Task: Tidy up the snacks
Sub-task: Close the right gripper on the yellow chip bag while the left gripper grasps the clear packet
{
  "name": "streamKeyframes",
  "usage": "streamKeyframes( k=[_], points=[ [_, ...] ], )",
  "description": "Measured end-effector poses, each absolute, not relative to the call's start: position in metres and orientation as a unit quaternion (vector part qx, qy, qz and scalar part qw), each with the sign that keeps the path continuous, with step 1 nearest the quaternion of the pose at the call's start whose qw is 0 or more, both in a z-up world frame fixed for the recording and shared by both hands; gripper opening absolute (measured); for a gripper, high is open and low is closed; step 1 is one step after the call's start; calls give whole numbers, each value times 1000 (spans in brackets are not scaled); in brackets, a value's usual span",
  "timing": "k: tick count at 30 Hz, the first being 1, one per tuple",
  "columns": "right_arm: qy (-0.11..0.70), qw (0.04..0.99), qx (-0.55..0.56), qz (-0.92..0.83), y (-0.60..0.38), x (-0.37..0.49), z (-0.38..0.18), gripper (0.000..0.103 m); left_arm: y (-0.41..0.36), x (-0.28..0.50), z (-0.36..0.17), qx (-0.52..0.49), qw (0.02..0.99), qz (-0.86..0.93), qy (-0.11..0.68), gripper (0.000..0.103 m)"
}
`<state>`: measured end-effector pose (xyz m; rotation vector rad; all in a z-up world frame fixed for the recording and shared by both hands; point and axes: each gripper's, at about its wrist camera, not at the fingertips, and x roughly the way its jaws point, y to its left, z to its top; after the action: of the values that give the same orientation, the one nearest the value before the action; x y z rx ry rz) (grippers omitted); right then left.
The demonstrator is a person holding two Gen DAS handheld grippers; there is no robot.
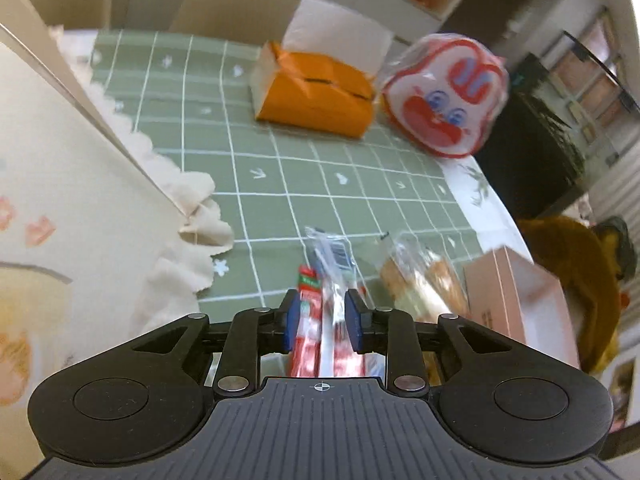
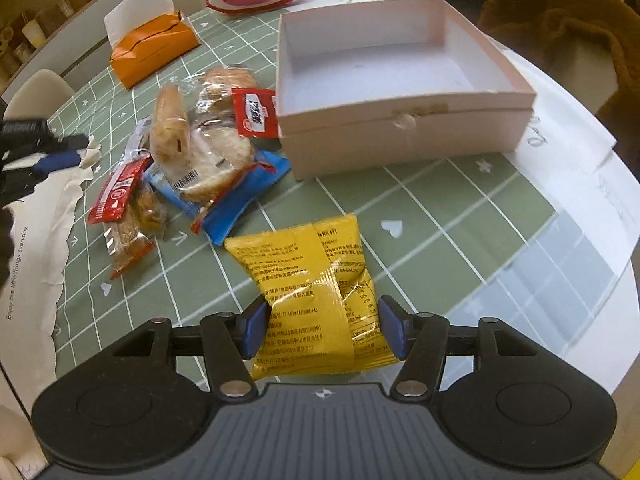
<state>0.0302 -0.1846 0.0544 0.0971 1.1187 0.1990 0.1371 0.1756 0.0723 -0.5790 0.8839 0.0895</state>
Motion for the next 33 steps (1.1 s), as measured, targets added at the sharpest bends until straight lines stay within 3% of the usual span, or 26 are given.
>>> streamKeyframes(
  k=[3,10,13,17,20,23,25,33],
  points=[
    [522,847,48,91,-189,26,55,64,168,161,67,-260,858,45,440,29],
    [505,859,46,72,-199,25,55,69,115,199,49,-118,860,32,496,30],
    [497,864,28,69,-199,22,54,72,107,209,38,-99,860,41,499,43],
    [482,873,-17,66,-192,16,57,73,105,218,30,-99,861,37,497,51],
    [473,878,-27,68,-190,14,57,73,100,221,27,-75,871,24,485,48],
    [471,879,-11,74,-194,15,54,73,105,219,27,-95,873,-4,478,27],
    [478,875,3,74,-198,17,53,73,109,214,31,-104,874,-10,474,21],
    [471,879,-9,71,-205,11,62,73,104,133,72,-113,894,-82,426,18]
  ],
)
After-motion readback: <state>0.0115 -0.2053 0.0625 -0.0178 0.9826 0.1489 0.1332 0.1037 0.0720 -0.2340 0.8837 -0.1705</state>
